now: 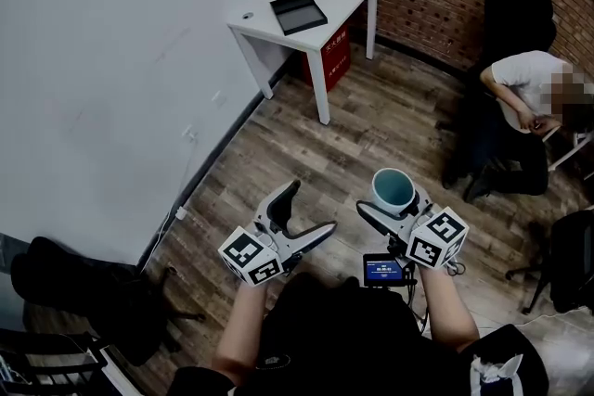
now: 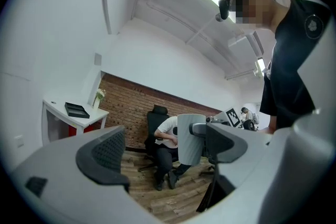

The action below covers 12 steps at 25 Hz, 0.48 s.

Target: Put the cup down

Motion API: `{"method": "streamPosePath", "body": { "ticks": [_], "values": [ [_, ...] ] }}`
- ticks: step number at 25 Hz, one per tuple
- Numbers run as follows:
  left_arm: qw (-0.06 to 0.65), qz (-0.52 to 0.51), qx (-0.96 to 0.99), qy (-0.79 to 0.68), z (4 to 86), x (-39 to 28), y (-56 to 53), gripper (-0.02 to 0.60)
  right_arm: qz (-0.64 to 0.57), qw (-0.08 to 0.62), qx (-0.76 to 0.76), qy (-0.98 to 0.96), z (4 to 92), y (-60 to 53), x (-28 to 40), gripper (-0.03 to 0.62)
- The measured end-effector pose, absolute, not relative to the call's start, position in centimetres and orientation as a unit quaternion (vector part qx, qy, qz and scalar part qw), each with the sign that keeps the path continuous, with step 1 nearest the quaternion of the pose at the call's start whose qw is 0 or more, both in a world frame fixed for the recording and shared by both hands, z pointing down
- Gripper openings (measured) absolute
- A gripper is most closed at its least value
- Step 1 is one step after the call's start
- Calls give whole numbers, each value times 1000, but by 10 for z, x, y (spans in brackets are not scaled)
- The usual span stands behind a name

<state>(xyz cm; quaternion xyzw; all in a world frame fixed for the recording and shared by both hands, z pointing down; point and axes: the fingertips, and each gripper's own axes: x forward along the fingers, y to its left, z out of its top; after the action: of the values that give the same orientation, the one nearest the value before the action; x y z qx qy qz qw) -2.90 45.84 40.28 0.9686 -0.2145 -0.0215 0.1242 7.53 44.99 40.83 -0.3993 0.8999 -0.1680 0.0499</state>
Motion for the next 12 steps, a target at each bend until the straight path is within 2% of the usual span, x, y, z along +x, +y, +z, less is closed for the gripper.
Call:
{"method": "streamPosePath", "body": {
  "ticks": [6,12],
  "values": [
    [136,-35,962,-235,408,-24,436,508,-176,46,-398,899,417,431,93,396],
    [139,-40,962,-233,412,-22,391,509,-186,40,-406,894,428,392,98,396]
  ]
}}
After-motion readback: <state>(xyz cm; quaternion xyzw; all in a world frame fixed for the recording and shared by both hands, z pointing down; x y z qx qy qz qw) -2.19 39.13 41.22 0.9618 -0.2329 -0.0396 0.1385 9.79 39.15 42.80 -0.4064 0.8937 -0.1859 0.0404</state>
